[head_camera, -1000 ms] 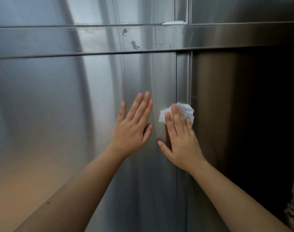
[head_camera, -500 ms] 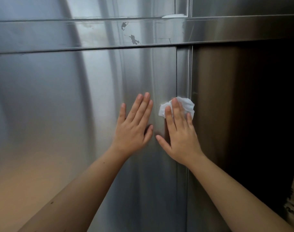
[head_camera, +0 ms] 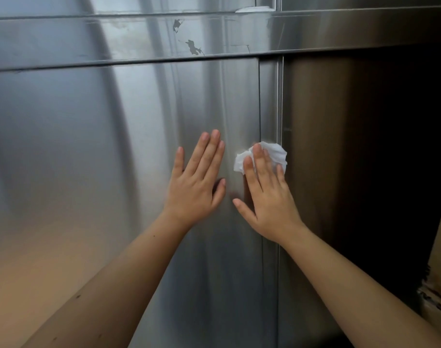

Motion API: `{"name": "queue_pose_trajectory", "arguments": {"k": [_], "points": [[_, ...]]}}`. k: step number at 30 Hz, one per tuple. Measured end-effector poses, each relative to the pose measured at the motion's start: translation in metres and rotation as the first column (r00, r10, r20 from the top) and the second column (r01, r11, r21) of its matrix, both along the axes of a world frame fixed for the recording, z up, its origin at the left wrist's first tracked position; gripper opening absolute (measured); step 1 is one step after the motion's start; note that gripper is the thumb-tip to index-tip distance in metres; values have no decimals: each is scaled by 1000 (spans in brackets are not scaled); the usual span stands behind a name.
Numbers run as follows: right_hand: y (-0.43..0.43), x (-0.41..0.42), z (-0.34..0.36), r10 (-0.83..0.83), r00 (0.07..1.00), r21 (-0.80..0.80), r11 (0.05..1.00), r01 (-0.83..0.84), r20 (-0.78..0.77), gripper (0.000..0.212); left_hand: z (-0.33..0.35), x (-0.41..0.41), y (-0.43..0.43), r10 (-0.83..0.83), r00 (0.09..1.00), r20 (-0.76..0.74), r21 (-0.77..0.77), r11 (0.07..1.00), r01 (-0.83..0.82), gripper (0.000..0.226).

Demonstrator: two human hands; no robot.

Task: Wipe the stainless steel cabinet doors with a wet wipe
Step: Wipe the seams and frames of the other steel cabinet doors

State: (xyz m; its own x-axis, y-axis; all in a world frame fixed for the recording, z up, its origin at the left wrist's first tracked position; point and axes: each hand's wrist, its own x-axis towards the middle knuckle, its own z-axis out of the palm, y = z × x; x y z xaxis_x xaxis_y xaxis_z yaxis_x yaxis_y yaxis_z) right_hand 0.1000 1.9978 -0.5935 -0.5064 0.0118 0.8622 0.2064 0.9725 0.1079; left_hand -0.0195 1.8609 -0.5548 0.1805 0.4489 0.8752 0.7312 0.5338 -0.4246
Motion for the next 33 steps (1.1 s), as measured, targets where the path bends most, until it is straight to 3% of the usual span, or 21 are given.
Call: {"name": "queue_pose_trajectory", "arguments": {"k": [7,14,22,27,33], "points": [[-2,10,-56,-24,998,-9,1000,24,50,81,-1,1,-2,6,1000,10,-3,1000,-6,62],[-2,4,-10,11,1000,-17,1000,-11,7,74,-2,1,-1,1,1000,12,-3,1000,-1,62],[-7,10,-67,-53,995,-33,998,56,80,79,-29,2,-5,17,999,34,-19,1000,-16,67],[-10,5,-39,-26,999,-49,998,27,23,69,-29,3,-4,19,999,40,-15,1000,-18,67],[-10,2,-48,-10,1000,-54,998,10,-1,78,-29,2,-3,25,999,27,-20,1000,-24,67]]}}
